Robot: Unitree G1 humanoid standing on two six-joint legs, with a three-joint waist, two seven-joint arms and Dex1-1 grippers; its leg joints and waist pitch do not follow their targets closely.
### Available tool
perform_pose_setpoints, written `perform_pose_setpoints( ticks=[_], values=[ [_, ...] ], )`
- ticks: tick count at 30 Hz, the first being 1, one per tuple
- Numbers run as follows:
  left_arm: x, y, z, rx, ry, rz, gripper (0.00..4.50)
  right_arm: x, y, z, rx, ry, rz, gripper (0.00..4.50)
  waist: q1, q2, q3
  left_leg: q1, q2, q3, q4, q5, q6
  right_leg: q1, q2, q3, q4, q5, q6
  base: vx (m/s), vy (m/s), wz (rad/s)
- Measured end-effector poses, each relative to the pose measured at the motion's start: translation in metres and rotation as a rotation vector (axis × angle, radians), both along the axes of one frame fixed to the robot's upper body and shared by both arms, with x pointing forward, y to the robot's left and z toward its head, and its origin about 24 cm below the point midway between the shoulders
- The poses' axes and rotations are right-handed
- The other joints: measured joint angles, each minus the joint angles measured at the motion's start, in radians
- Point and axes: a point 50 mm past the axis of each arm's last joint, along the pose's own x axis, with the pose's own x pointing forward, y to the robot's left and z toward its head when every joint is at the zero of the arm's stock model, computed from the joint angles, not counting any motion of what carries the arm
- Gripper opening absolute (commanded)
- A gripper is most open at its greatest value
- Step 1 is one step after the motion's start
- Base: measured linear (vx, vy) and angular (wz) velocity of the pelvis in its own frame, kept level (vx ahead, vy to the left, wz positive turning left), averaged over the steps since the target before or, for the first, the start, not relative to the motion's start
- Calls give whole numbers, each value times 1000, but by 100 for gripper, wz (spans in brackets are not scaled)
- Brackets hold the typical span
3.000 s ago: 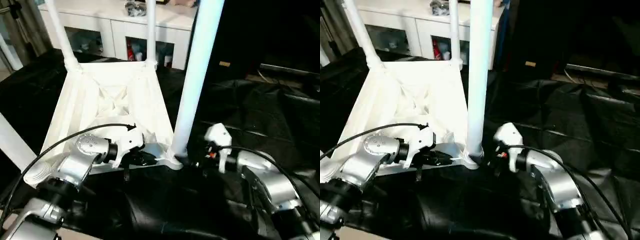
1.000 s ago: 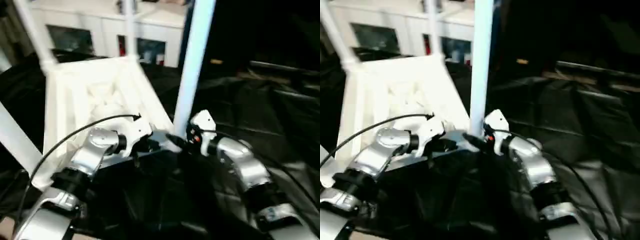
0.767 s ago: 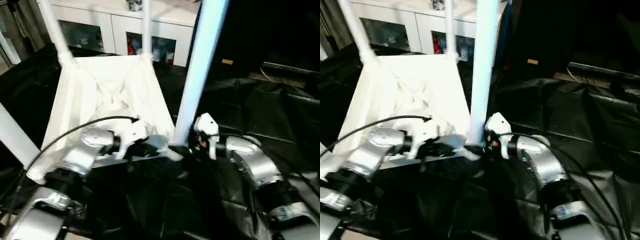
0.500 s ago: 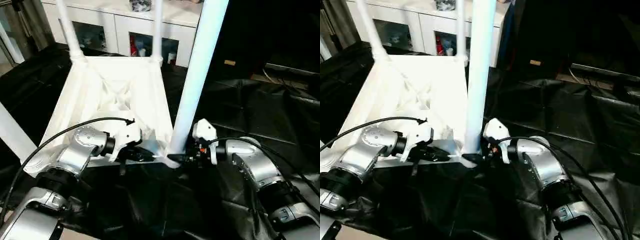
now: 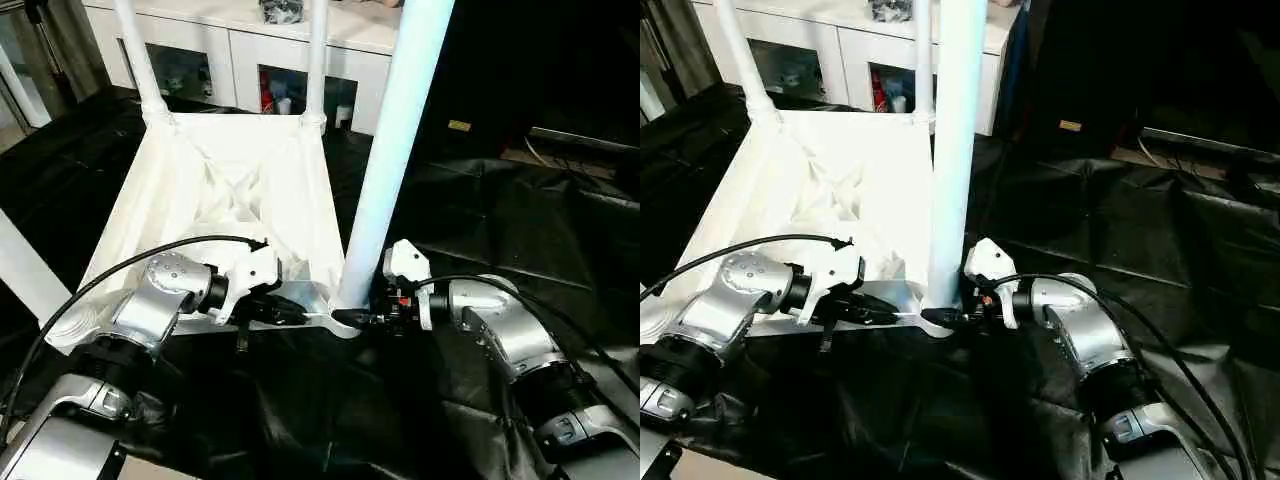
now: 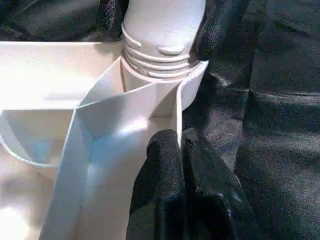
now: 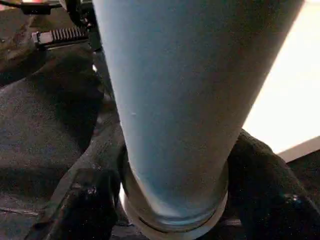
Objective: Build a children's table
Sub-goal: Rotate leg to tighten
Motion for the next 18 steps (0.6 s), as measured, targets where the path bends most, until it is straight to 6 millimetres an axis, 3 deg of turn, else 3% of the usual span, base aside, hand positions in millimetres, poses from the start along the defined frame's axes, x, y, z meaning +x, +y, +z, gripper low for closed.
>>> perform_pose_setpoints(
  ticks=[5,13,14,18],
  values=[
    [9,-7,-3,-10,-33,130,0,7,3,-7,41,-3,-195,264,-5,-1,1,1,0,0,7,0,-1,0,-1,2,8,-3,6,0,0,0],
    [17,-40,-7,-31,-50,322,0,19,13,-14,75,-16,-534,264,-25,-1,1,1,0,-1,7,2,-3,0,-1,1,8,-4,7,0,0,0],
    [17,-42,-7,-31,-52,328,0,19,13,-14,75,-19,-540,320,-25,-1,1,1,0,-1,7,2,-3,0,-1,1,8,-4,7,0,0,0],
    [15,-44,-7,-33,-61,324,0,18,14,-14,83,-20,-530,354,-25,1,0,1,0,-2,6,2,-3,1,-1,1,8,-4,7,0,0,0]
  ],
)
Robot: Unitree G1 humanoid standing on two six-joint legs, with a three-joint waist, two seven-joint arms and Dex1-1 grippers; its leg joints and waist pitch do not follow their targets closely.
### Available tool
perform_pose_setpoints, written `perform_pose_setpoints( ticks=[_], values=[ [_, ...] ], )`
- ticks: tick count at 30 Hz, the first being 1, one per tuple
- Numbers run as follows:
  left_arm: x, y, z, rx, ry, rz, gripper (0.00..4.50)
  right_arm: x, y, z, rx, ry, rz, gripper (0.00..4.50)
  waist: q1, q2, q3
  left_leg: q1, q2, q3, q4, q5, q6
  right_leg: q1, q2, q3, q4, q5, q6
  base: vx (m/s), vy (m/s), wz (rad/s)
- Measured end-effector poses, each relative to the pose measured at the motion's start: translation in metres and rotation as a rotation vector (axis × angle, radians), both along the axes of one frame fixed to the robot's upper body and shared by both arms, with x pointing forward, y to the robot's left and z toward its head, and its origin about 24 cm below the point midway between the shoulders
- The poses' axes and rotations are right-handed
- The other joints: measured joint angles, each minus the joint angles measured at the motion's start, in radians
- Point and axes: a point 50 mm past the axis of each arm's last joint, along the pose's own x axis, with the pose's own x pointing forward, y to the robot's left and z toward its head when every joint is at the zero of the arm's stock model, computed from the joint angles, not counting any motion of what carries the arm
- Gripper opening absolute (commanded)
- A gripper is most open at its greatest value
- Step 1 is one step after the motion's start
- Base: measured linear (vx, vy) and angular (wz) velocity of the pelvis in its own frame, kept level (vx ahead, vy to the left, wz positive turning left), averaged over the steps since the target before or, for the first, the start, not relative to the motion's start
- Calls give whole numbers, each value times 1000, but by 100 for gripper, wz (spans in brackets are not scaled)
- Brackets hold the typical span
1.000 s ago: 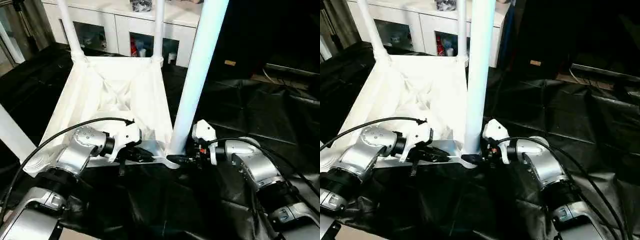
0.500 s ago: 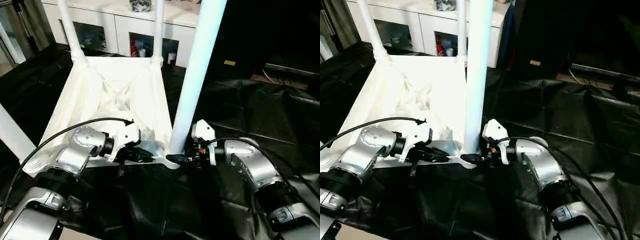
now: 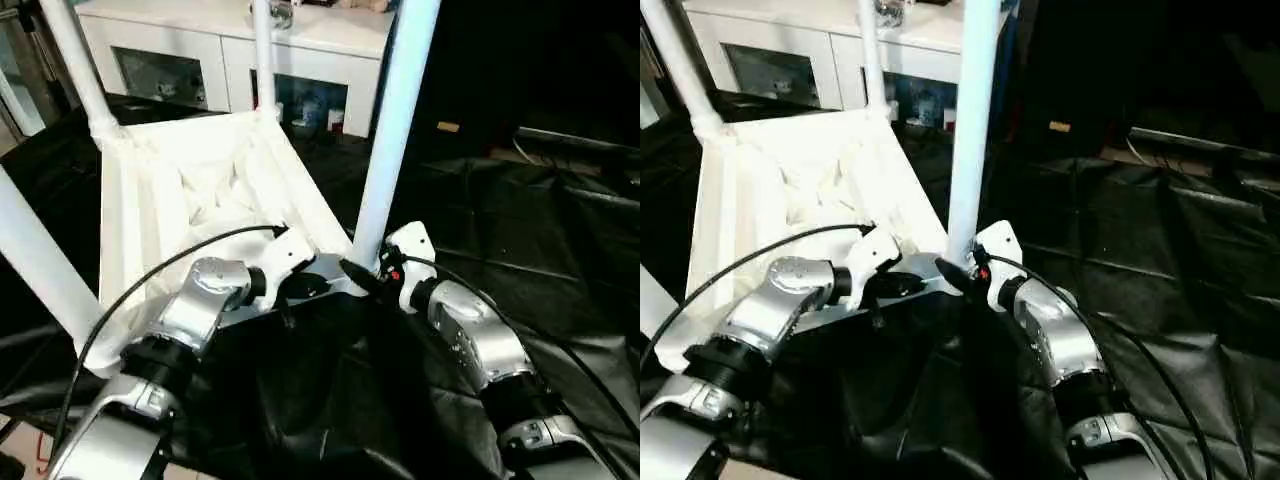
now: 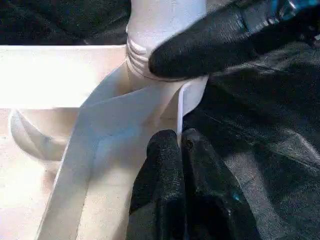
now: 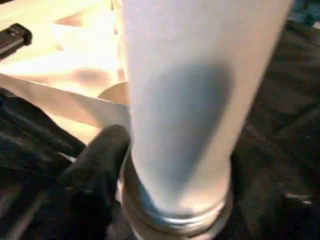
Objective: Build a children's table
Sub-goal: Rotate leg to tighten
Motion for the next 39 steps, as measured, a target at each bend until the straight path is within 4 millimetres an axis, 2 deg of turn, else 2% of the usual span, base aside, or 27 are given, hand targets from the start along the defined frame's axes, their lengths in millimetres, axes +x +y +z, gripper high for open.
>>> perform_pose_setpoints(
  ticks=[1,2,7,14,23,32,39],
  values=[
    [-1,0,0,-1,0,-1,0,0,0,0,0,0,1,377,0,1,0,0,0,0,0,0,0,0,0,0,0,0,0,0,0,0],
    [-1,0,0,-1,0,-1,0,0,0,0,1,0,5,381,-1,1,-1,0,0,0,0,0,0,0,0,0,0,0,0,0,0,0],
    [-4,8,1,7,-12,-28,0,-2,0,2,-4,-1,79,381,-1,1,-1,0,0,0,-2,0,0,0,0,0,0,0,0,0,0,0],
    [-10,26,5,20,5,-147,0,-9,-13,12,-61,-9,295,381,1,1,0,-2,0,-1,-2,0,0,-2,1,-1,0,1,-3,0,0,0],
    [-15,46,7,24,57,-269,0,-18,-16,17,-102,6,495,381,6,0,1,-3,0,-1,-3,0,0,-2,0,-1,0,0,-3,0,0,0],
    [-18,51,7,15,90,-321,0,-21,-10,15,-84,22,535,293,18,0,1,-2,0,-1,-2,0,0,-2,0,0,0,0,-3,0,0,0],
    [-18,51,6,18,77,-319,0,-23,-11,13,-61,35,522,264,22,0,1,-1,0,0,-2,0,0,-1,0,0,1,0,-3,0,0,0]
  ],
)
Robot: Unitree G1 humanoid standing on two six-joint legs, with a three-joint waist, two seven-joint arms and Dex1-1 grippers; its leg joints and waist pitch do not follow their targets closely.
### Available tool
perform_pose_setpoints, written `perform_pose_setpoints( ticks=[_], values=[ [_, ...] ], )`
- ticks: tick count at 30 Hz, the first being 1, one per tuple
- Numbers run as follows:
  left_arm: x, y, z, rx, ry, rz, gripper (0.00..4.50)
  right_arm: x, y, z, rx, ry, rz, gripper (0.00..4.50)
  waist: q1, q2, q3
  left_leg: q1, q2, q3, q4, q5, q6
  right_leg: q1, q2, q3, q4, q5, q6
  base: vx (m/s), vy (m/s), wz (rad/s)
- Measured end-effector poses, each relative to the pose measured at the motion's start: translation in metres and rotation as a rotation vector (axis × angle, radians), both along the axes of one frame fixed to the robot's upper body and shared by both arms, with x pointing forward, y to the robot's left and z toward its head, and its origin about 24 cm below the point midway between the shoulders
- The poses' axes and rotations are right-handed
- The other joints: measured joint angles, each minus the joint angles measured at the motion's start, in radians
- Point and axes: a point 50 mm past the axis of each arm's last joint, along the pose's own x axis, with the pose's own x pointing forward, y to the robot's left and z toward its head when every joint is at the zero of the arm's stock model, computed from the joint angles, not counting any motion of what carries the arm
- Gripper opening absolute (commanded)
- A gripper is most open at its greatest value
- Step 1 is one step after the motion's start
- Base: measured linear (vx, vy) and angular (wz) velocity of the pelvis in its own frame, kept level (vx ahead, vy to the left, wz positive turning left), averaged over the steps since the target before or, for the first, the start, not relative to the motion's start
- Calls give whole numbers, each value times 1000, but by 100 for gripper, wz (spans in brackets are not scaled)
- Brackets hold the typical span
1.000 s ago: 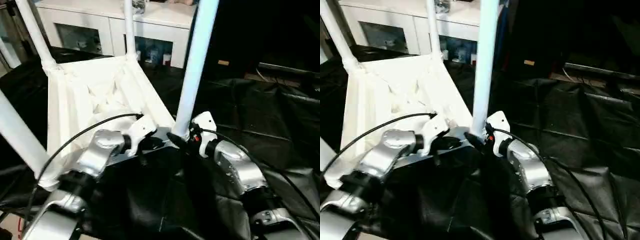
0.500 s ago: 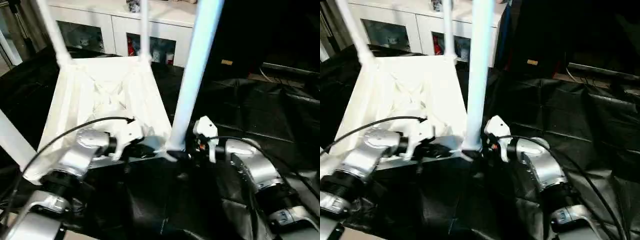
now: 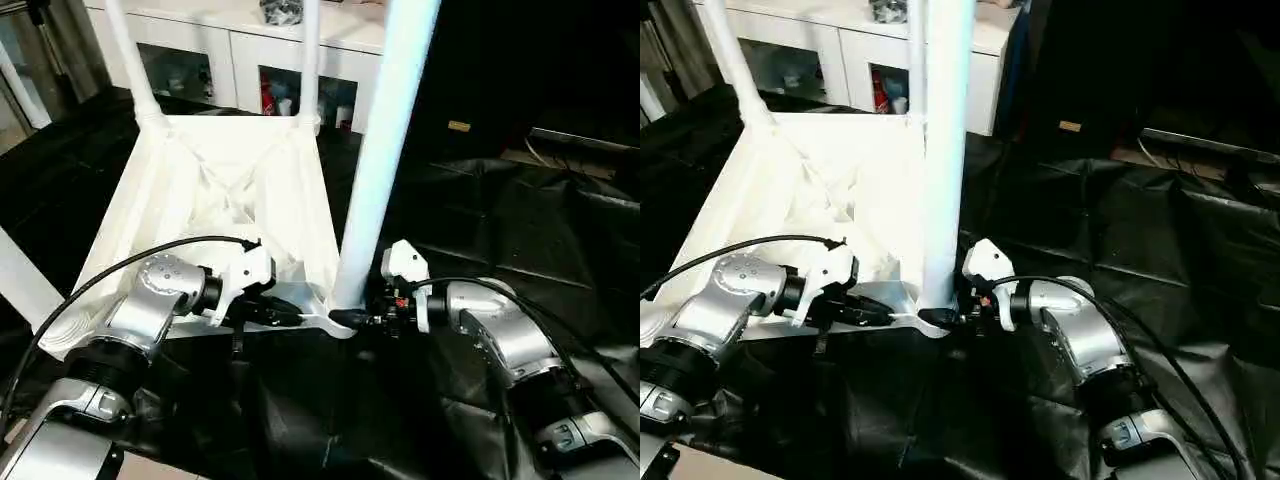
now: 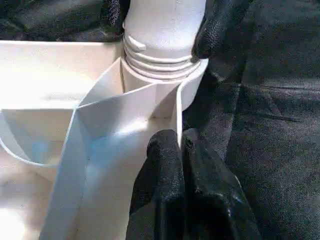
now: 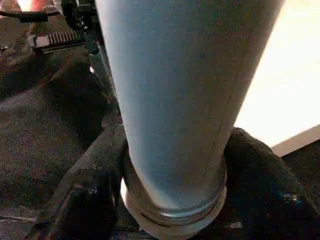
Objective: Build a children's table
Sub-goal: Rotate leg to tighten
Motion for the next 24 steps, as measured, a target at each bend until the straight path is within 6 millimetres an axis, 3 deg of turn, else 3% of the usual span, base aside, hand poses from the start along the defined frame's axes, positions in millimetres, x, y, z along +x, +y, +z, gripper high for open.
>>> perform_pose_setpoints(
  ticks=[5,9,13,16,18,24],
  values=[
    [10,-17,-4,-7,-28,81,0,4,-2,-7,24,6,-141,261,4,0,0,1,0,2,0,0,0,4,-1,2,0,-3,5,0,0,0],
    [16,-26,-6,-12,-48,180,0,13,1,-12,36,-5,-307,261,-3,-1,0,2,0,2,2,0,0,4,-1,2,-1,-3,6,0,0,0],
    [29,-49,-7,-15,-71,344,0,31,13,-13,51,-7,-582,261,-21,-1,1,1,0,0,3,1,-1,2,-1,0,-2,-3,6,0,0,0],
    [30,-55,-8,-19,-66,367,0,33,12,-13,45,-13,-615,261,-23,1,0,1,-1,-1,2,1,-1,2,-1,0,-2,-3,6,0,0,0],
    [30,-55,-8,-21,-65,367,0,32,12,-13,45,-21,-613,317,-21,2,-1,0,-1,-1,1,1,-1,2,-1,0,-1,-3,6,0,0,0],
    [29,-51,-6,-21,-61,330,0,30,12,-12,58,-23,-553,375,-21,3,-2,0,-1,-1,0,1,-1,2,-1,0,0,-3,5,0,0,0]
  ],
)
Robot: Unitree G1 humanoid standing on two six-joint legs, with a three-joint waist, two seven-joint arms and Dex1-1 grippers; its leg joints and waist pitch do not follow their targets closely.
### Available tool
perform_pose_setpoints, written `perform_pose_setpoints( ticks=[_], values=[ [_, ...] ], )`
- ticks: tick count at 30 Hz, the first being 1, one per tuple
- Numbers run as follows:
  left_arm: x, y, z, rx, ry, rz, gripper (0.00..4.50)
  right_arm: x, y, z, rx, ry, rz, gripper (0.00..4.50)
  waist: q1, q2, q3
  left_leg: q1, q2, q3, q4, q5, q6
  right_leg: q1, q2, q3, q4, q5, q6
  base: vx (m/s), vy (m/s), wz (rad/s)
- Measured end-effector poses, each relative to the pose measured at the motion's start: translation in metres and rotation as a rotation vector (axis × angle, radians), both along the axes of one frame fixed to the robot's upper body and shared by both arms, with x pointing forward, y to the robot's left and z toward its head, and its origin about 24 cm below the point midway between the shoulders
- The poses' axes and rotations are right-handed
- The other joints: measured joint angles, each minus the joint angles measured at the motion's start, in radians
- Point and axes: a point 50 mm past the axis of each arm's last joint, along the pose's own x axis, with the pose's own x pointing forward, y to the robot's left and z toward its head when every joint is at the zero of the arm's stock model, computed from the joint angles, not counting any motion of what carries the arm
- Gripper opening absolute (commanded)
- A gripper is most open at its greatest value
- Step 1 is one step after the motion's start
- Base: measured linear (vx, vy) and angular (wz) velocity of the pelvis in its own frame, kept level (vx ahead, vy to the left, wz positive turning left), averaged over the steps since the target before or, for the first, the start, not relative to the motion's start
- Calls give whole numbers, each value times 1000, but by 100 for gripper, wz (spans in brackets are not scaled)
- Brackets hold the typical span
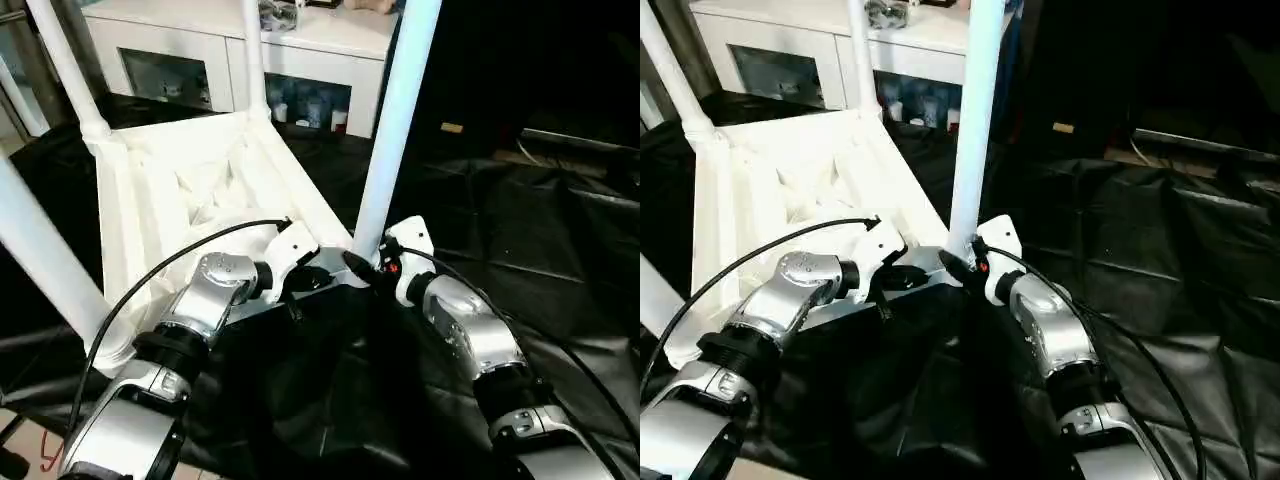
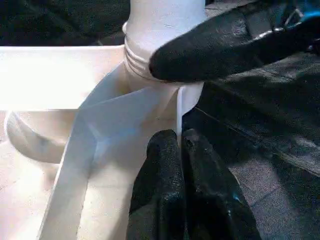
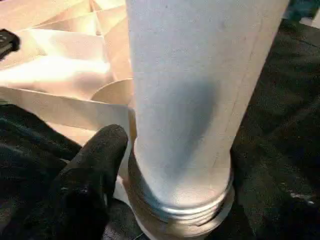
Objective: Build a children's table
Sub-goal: Rotate leg to tighten
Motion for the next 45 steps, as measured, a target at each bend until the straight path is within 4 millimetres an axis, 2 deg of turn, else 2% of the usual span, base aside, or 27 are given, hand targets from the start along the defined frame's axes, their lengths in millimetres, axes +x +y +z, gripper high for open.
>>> perform_pose_setpoints(
  ticks=[7,11,15,20,21,27,30,33,37,41,45],
  values=[
    [-11,19,4,8,16,-149,0,-12,-7,5,-15,1,255,380,0,0,0,-1,0,0,0,0,0,-1,0,0,-1,2,-4,0,0,0],
    [-19,31,6,3,45,-257,0,-21,-14,9,-38,20,430,380,10,0,1,-3,0,0,-1,-1,1,-1,0,0,-1,-1,-5,0,0,0],
    [-24,38,7,1,80,-322,0,-26,-15,11,-53,29,536,380,24,0,1,-4,1,1,-1,-1,2,-2,0,0,-1,-2,-5,0,0,0],
    [-27,43,7,-4,108,-351,0,-31,-14,10,-49,53,596,380,26,0,1,-4,2,3,0,-1,1,-2,0,0,0,-1,-5,0,0,0],
    [-27,44,7,-6,110,-353,0,-31,-14,10,-45,55,602,356,26,0,1,-4,2,3,0,-1,1,-2,0,0,1,-1,-5,0,0,0],
    [-29,43,6,-15,123,-376,0,-32,-14,10,-26,71,610,305,29,0,1,-4,3,4,0,-1,1,-2,0,0,1,-1,-5,0,0,0],
    [-29,43,6,-14,119,-375,0,-33,-14,9,-19,70,598,281,31,0,1,-4,3,4,0,-1,1,-2,0,0,0,-1,-5,0,0,0],
    [-26,40,5,-4,88,-327,0,-30,-10,4,2,58,513,271,26,0,1,-3,3,4,0,-1,1,-2,0,0,1,-1,-5,0,0,0],
    [-15,30,2,2,36,-206,0,-19,-6,-2,25,36,294,266,20,0,1,0,2,4,0,0,0,0,0,1,1,-3,-1,0,0,0],
    [-3,13,0,-4,-1,-65,0,-5,0,-5,40,34,45,265,16,0,1,0,2,4,0,0,-1,0,0,1,1,-3,-1,0,0,0],
    [2,-1,-1,-8,-10,2,0,2,2,-5,38,31,-74,265,17,2,0,0,2,4,0,0,-1,0,0,1,1,-3,-1,0,0,0]
  ],
)
